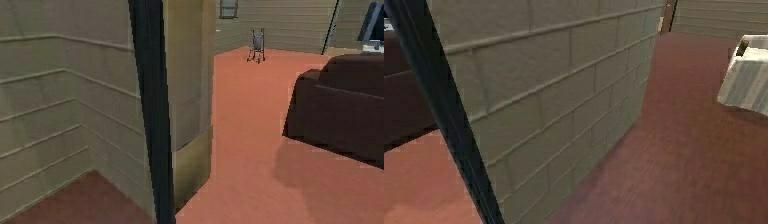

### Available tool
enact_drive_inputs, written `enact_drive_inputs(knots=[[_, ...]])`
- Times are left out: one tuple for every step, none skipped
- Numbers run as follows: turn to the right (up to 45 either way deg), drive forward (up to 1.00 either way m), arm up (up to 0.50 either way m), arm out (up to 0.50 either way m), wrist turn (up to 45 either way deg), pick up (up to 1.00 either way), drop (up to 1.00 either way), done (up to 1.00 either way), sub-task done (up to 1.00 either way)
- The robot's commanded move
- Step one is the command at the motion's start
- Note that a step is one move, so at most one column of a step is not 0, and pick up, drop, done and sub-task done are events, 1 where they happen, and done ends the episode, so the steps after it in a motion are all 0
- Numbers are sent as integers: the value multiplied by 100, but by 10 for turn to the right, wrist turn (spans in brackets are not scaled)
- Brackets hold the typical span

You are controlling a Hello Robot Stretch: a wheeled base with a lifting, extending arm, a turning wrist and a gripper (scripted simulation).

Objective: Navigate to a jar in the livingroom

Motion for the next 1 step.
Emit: enact_drive_inputs(knots=[[-60, 0, 0, 0, 0, 0, 0, 0, 0]])
